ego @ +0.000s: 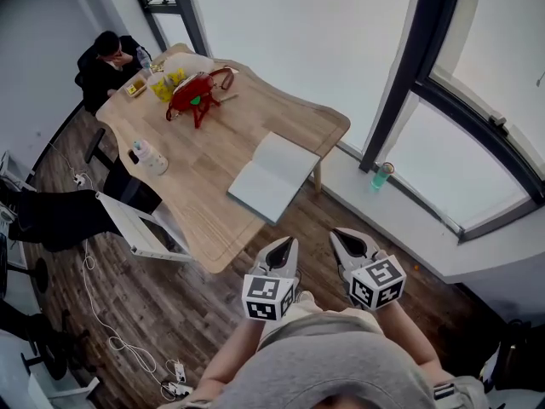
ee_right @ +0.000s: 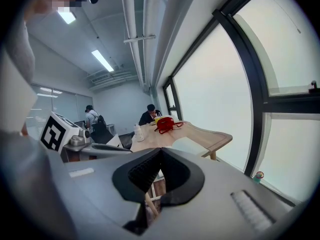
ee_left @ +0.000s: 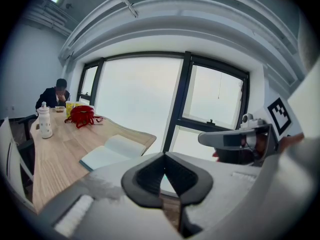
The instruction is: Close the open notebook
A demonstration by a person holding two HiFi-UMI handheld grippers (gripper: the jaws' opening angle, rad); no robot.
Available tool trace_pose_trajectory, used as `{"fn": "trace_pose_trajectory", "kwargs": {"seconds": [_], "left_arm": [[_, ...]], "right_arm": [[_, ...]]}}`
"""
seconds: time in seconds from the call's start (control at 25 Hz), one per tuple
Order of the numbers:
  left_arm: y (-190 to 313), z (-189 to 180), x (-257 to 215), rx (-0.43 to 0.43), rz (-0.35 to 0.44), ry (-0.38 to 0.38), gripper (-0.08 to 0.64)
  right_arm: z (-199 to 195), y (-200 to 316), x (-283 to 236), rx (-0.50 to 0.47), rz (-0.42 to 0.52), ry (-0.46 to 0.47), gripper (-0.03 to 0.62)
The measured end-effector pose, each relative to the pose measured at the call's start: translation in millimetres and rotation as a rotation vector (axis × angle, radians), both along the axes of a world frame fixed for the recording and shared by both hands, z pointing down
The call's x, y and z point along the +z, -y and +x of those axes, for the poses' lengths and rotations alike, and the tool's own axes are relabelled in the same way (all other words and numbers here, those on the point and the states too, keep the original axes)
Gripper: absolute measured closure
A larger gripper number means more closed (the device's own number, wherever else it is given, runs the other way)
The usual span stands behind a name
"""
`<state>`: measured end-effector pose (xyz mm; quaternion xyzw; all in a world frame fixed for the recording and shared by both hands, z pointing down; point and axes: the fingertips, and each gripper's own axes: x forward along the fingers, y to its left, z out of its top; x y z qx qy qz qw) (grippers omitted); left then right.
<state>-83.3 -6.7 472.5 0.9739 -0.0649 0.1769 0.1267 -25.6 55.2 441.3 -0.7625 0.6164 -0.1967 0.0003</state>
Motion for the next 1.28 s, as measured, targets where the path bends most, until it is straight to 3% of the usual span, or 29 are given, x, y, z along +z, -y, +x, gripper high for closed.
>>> {"fn": "trace_pose_trajectory", "kwargs": {"seconds": [0.56, 1.28], "left_arm": [[40, 18, 9, -0.031, -0.015, 0.01, 0.555], [95, 81, 26, -0.226, -0.016, 0.04, 0.555]], "right_arm": [[19, 39, 13, -0.011, -0.034, 0.025, 0.594], [105, 108, 21, -0.195, -0.042, 0.015, 0.594]]}}
